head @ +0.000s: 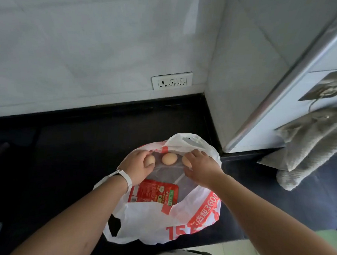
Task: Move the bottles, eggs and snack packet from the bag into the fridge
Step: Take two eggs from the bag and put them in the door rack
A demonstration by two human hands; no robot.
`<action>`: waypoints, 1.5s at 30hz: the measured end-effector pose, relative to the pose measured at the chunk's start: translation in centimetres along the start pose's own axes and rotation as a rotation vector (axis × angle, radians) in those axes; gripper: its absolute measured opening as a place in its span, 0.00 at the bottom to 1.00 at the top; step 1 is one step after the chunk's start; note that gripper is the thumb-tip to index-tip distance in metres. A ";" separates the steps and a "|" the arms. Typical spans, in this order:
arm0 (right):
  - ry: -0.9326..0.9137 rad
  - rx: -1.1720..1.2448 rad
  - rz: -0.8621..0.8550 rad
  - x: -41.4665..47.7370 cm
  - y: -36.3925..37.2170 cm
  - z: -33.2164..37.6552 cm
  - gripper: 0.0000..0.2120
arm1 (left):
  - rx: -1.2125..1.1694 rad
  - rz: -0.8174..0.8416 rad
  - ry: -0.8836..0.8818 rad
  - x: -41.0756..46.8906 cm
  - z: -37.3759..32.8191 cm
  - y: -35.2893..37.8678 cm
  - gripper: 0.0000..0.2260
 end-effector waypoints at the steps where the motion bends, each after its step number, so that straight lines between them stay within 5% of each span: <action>1: -0.001 -0.006 0.006 0.3 0.0 -0.2 0.20 | -0.005 0.001 -0.009 0.2 0.0 0.2 0.18; 9: 0.022 -0.049 0.067 2.0 0.8 -0.5 0.22 | 0.035 0.021 -0.013 1.2 -1.0 1.3 0.09; 22: 0.081 0.150 0.059 2.2 2.1 -0.9 0.26 | 0.000 0.002 -0.059 0.0 -1.1 1.1 0.12; 28: 0.234 0.634 -0.100 0.4 1.0 -0.3 0.09 | -0.462 -0.013 -0.222 -1.4 -0.6 -0.5 0.13; 34: 0.248 1.033 -0.127 -1.9 0.2 1.2 0.08 | -0.864 -0.008 -0.280 -4.5 -1.2 -1.9 0.07; 45: 0.086 1.162 0.000 -5.2 -1.0 7.5 0.12 | -1.387 -0.021 -0.333 -12.3 -1.6 -3.3 0.14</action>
Point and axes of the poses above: each hand's wrist, its own x-axis towards the middle knuckle, its own y-axis out of the palm, z = x × y, the point moved 5 cm from there along x, towards the middle knuckle, and after that the axes turned 15 degrees about x, right-handed, at the moved point
